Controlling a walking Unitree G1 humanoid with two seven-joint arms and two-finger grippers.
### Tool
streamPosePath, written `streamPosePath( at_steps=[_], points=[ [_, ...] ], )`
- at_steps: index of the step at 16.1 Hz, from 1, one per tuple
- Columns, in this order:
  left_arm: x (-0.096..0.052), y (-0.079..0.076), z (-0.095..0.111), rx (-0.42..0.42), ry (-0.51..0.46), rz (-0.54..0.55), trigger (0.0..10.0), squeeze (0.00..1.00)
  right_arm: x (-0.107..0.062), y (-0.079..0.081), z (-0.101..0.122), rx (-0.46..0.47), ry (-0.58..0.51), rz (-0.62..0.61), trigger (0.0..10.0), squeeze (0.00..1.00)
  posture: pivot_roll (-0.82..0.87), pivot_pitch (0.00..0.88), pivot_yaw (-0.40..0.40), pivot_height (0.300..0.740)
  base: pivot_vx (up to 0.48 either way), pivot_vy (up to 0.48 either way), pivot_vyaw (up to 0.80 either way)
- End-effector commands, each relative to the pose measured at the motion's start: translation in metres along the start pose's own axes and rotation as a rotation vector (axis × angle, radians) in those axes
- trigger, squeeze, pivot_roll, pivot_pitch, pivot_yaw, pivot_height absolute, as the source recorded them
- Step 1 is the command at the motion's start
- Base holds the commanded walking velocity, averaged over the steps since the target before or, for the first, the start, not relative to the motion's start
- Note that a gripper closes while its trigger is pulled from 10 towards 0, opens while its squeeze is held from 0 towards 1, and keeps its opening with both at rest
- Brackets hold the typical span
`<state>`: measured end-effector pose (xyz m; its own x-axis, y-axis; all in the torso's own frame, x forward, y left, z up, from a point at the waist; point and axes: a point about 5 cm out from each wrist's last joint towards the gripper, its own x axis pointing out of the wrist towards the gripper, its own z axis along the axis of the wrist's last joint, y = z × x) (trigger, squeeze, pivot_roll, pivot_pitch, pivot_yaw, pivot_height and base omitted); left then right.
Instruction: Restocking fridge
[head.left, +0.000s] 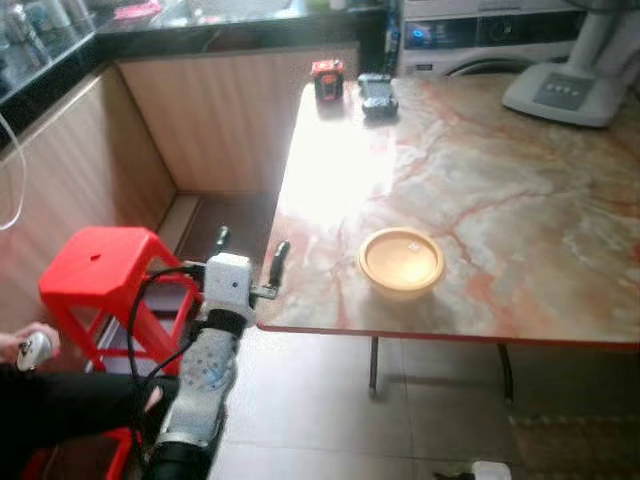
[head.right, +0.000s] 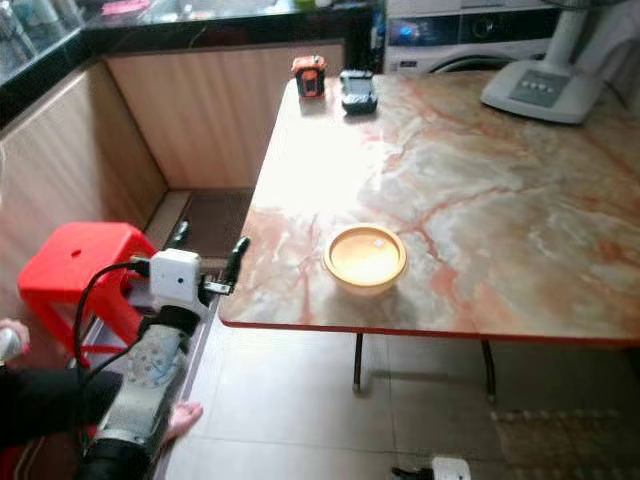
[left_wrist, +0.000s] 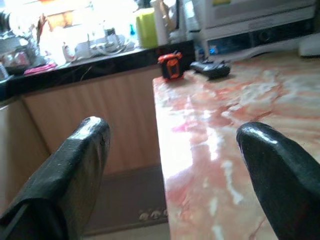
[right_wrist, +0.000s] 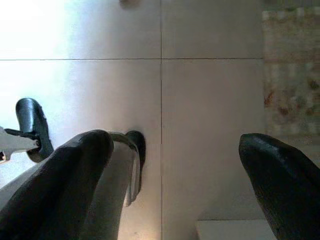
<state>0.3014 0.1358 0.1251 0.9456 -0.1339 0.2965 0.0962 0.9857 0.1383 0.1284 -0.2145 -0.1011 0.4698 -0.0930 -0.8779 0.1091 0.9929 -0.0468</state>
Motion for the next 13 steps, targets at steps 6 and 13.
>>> streamPosePath(
  at_steps=[6, 13],
  points=[
    [0.002, -0.004, 0.005, -0.028, -0.014, 0.001, 10.0, 0.00, -0.001, 0.000, -0.007, 0.011, 0.021, 0.000, 10.0, 0.00, -0.07, 0.046, 0.091, 0.740, 0.000, -0.241, 0.00],
    [0.008, -0.014, 0.014, -0.229, -0.009, -0.044, 10.0, 0.00, -0.001, 0.000, -0.008, 0.007, 0.021, 0.004, 10.0, 0.00, -0.07, 0.050, 0.090, 0.740, 0.000, 0.000, 0.00]
  ],
)
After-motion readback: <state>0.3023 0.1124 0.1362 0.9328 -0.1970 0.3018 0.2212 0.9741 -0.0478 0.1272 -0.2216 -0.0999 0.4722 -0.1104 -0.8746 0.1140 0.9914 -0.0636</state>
